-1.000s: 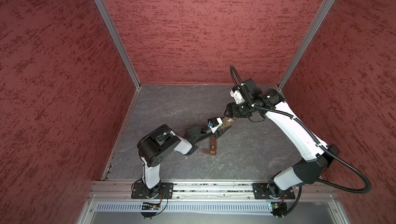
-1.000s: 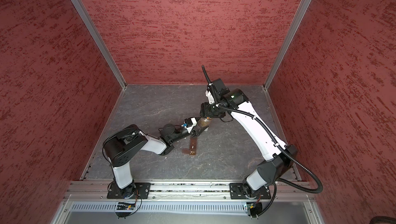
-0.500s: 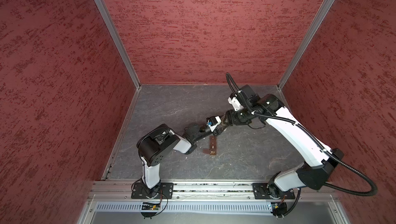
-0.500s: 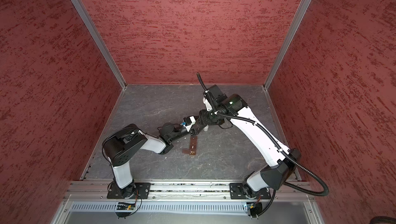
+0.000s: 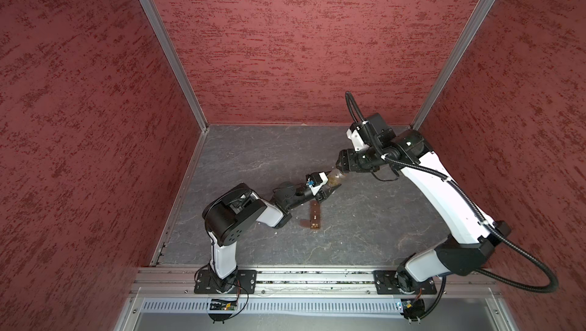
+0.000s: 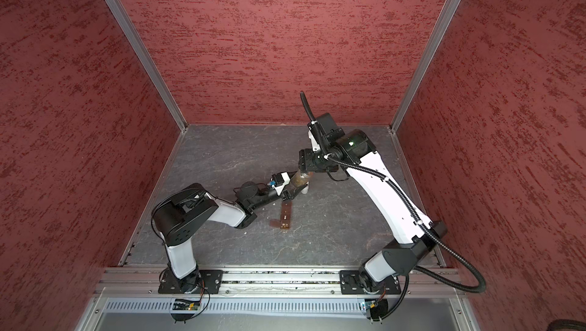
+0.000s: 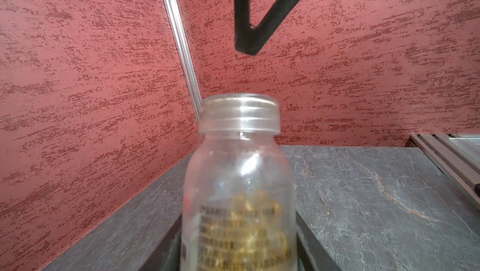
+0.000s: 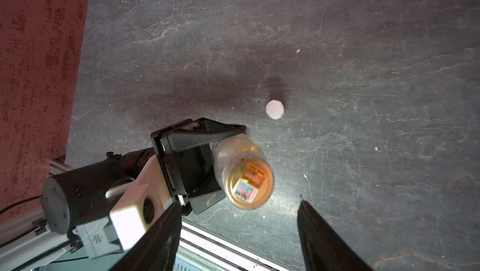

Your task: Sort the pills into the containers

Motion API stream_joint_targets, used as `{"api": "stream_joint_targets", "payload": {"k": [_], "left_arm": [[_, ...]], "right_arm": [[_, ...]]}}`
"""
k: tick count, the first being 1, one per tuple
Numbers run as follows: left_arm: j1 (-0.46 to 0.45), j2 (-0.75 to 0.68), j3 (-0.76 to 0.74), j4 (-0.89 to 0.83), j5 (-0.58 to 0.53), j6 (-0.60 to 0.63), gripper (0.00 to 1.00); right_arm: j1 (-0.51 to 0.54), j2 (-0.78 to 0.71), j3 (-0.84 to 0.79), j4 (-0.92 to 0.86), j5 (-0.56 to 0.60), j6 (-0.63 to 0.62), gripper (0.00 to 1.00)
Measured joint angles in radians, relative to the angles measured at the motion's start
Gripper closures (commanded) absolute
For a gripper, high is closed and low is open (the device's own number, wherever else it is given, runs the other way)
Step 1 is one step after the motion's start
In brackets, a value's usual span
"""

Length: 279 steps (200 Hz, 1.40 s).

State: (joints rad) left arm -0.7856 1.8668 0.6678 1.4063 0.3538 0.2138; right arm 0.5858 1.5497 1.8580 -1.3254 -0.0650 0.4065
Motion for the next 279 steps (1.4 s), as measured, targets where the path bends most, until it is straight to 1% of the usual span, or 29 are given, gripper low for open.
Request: {"api": "stream_joint_targets", "payload": {"k": [36,65,125,194,226,245,259,279], "left_arm": [[-0.003,0.0,0.0,0.0,0.0,0.0,1.0],[-0.004,0.0,0.0,0.0,0.0,0.0,1.0],[-0.005,0.0,0.0,-0.008,0.005,0.0,1.0],[-0.003,0.0,0.0,0.0,0.011,0.0,1.0],[0.009,0.0,0.0,0.002,0.008,-0.002,1.0],[0.016,0.0,0.0,0.002,0.0,-0.008,1.0],[0.017,0.0,0.0,0.0,0.0,-0.008,1.0],[0.016,0.0,0.0,0.0,0.001,-0.008,1.0]], "right_arm": [[-0.005,0.069,0.0,0.016,-0.01,-0.026,0.28],[-0.006,0.083,-0.001,0.023,-0.036,-0.04,0.3],[-0.008,0.062,-0.04,0.037,-0.08,-0.054,0.35],[-0.006,0.02,-0.082,0.043,-0.087,-0.059,0.39],[0.016,-0.004,-0.112,0.038,-0.085,-0.056,0.41],[0.038,-0.019,-0.124,0.032,-0.101,-0.051,0.4],[0.054,-0.032,-0.125,0.032,-0.113,-0.05,0.36],[0.066,-0.045,-0.113,0.018,-0.1,-0.046,0.31]]}}
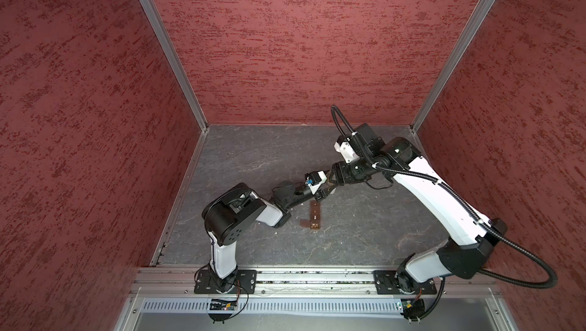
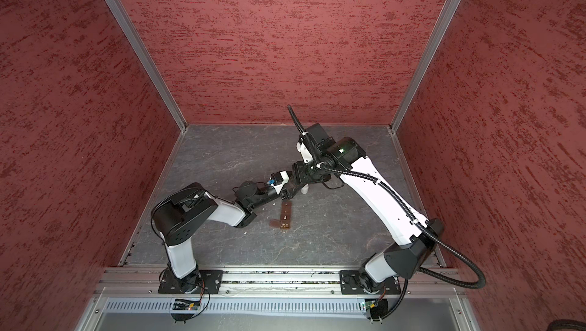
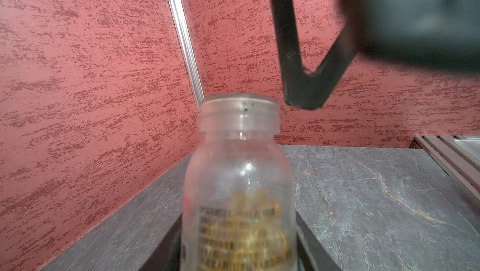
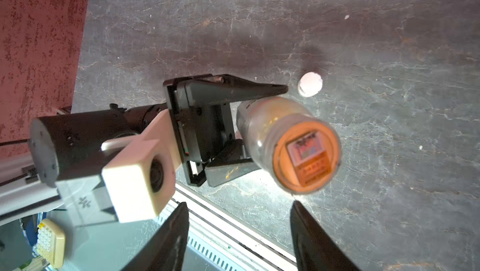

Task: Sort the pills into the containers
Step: 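Regrasp and twist the lid again with the right gripper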

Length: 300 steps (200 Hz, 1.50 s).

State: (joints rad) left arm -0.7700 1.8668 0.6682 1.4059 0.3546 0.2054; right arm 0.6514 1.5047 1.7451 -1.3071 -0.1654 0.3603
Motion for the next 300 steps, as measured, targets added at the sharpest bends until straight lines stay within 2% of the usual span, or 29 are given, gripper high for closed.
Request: {"api": "stream_joint_targets", "payload": {"k": [57,142,250,300], "left_arm": [[-0.006,0.0,0.0,0.0,0.0,0.0,1.0],[-0.011,0.0,0.0,0.0,0.003,0.0,1.0],[-0.01,0.0,0.0,-0.002,0.03,0.001,1.0],[-0.01,0.0,-0.001,0.003,0.068,0.005,1.0]], "right_arm": [[-0.052,0.022,0.12,-0.022,0.087,-0.002,0.29],[-0.065,0.163,0.133,0.019,0.049,-0.047,0.31],[-0.065,0.106,0.051,0.063,0.011,-0.077,0.42],[-0.055,0.051,-0.008,0.078,0.021,-0.072,0.43]]}}
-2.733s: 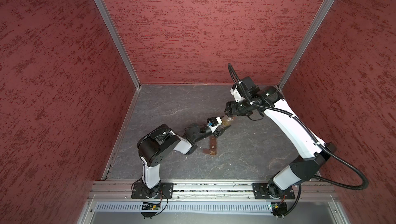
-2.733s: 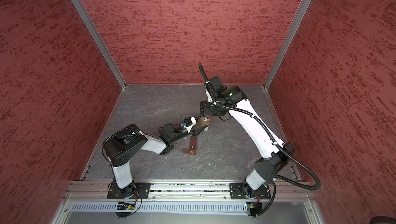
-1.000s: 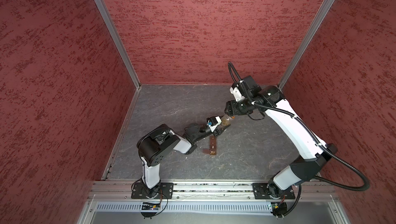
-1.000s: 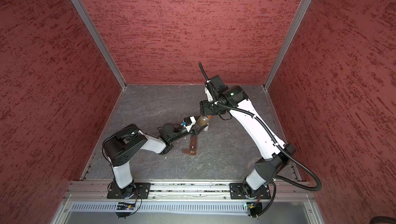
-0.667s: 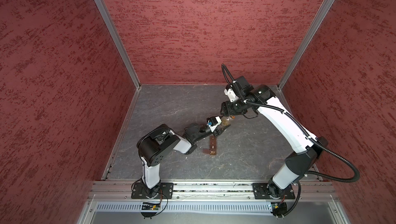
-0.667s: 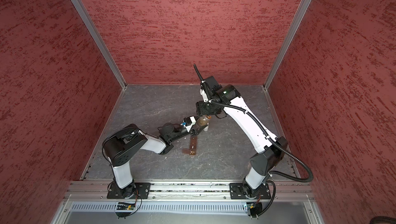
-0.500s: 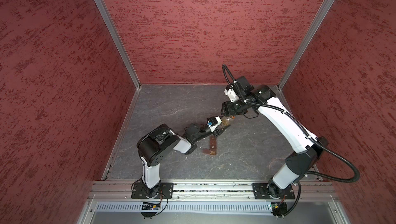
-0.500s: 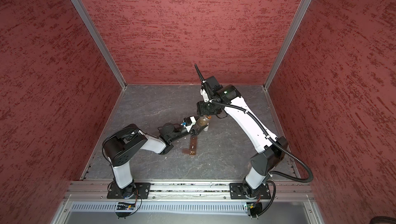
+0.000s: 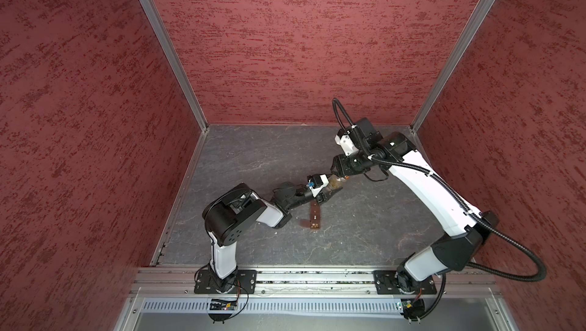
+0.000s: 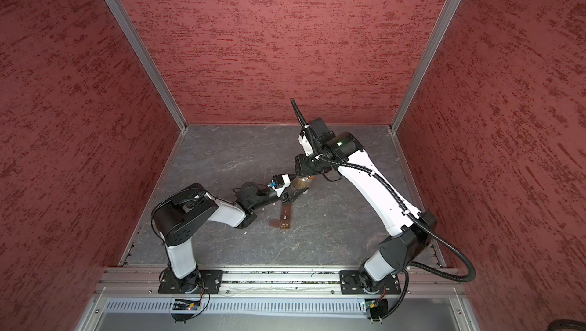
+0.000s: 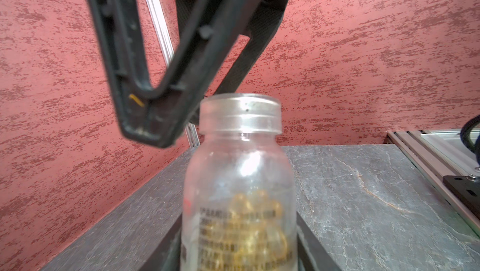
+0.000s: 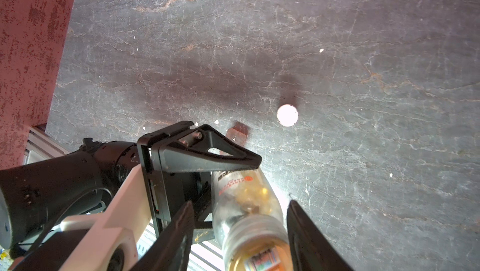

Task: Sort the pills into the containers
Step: 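Regrasp and twist the lid again with the right gripper, then twist the amber lid further with the right gripper while the left holds the bottle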

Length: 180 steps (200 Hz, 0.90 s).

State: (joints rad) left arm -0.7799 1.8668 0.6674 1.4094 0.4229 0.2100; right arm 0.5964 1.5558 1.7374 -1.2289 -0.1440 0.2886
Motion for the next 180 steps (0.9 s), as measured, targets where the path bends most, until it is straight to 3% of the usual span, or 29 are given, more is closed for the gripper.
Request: {"api": "stream_joint_targets", "payload": {"k": [91,160,180], "left_arm": [[0.002,0.0,0.0,0.006,0.0,0.0,1.0],[0.013,0.0,0.0,0.0,-0.047,-0.005,1.0],[0.013,0.0,0.0,-0.003,-0.05,-0.005,1.0]], "right_arm": [[0.011,-0.023,-0.018,-0.025,0.018,0.006,0.38],[0.017,-0.023,-0.018,-0.085,0.009,0.007,0.47],[0.014,-0.023,-0.016,-0.087,0.009,0.008,0.37]]}}
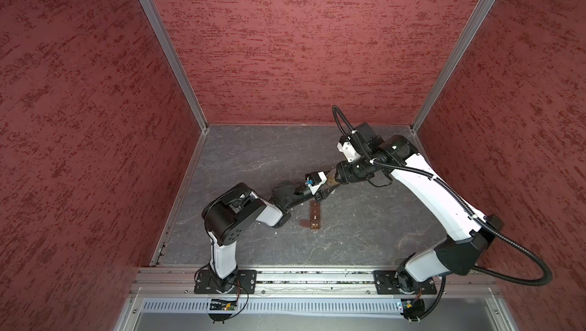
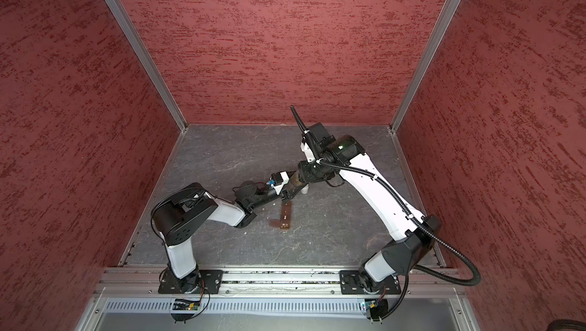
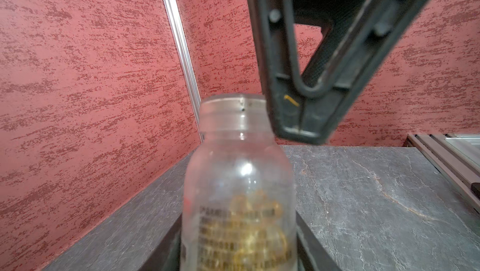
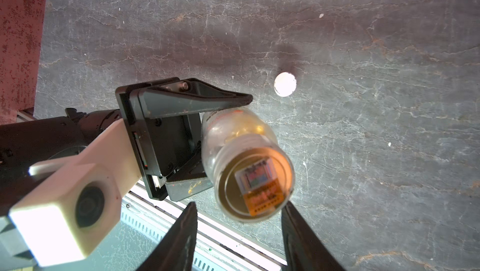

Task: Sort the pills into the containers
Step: 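Twist the amber lid further with the right gripper while the left holds the bottle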

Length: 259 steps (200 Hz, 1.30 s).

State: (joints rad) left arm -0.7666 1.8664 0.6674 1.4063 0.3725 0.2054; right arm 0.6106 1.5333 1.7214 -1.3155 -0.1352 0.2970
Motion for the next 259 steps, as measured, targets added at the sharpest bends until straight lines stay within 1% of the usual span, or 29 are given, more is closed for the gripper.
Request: {"api": "stream_joint_targets", "payload": {"k": [11,34,73,133,162,187,217,259], "left_arm": [[0.0,0.0,0.0,0.0,0.0,0.0,1.0],[-0.002,0.0,0.0,0.0,-0.001,0.0,1.0],[-0.005,0.0,0.0,0.0,-0.001,0.0,1.0],[-0.008,0.0,0.0,0.0,-0.001,0.0,1.0],[-0.008,0.0,0.0,0.0,-0.004,0.0,1.0],[-0.008,0.0,0.0,0.0,-0.005,0.0,1.0],[-0.008,0.0,0.0,0.0,-0.008,0.0,1.0],[-0.011,0.0,0.0,0.0,-0.021,0.007,1.0]], "right_arm": [[-0.006,0.002,0.006,0.001,0.002,0.004,0.35],[-0.025,0.003,0.024,0.003,0.005,0.009,0.34],[-0.059,0.011,0.032,0.01,0.004,0.01,0.37],[-0.064,0.032,0.032,0.029,-0.026,0.009,0.44],[-0.066,0.042,0.032,0.032,-0.04,0.009,0.45],[-0.069,0.048,0.032,0.034,-0.046,0.008,0.49],[-0.071,0.048,0.032,0.04,-0.053,0.005,0.59],[-0.072,0.048,0.032,0.043,-0.058,0.028,0.69]]}}
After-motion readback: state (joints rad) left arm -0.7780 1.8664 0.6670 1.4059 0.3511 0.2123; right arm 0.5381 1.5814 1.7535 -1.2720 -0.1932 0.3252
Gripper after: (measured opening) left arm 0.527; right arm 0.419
